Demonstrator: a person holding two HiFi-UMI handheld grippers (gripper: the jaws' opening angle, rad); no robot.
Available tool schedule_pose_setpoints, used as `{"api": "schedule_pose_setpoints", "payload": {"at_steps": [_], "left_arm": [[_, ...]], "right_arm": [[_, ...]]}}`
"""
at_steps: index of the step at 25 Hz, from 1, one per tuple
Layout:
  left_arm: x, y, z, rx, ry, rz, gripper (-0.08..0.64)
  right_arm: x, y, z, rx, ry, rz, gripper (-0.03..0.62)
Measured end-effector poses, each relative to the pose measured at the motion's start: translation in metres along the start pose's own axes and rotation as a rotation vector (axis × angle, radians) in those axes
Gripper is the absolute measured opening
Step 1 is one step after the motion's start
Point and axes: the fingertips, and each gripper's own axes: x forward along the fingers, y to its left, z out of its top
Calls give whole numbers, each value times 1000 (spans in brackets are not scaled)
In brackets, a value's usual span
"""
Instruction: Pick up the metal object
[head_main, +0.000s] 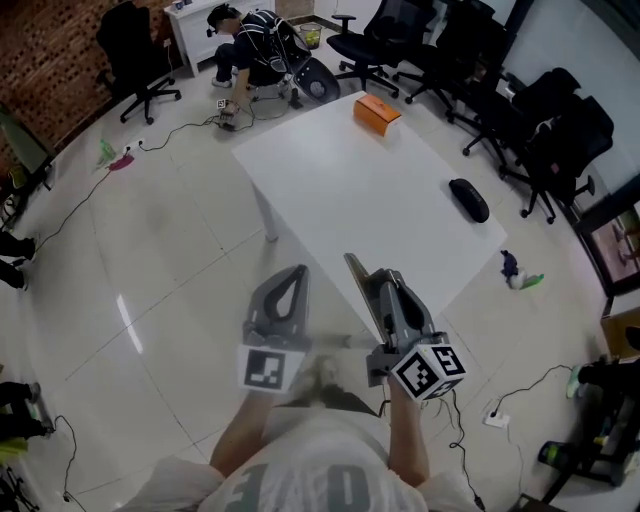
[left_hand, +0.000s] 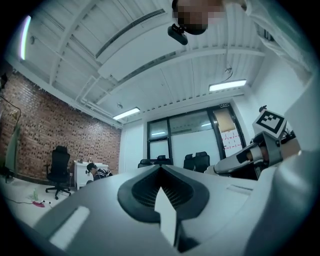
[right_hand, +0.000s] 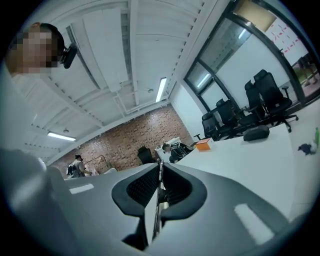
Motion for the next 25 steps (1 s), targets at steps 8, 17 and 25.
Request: {"api": "schedule_pose_setpoints", "payload": {"at_steps": [8, 17, 25], "left_arm": [[-35, 2, 3, 2, 12, -35, 2], [-72, 1, 17, 23, -19, -2, 2], [-116, -28, 41, 49, -53, -16, 2]], "right_arm": [[-24, 35, -19, 2, -17, -11, 40], [-59, 52, -10, 17, -84, 2, 38], [-124, 85, -1, 1, -153, 30, 38]]}}
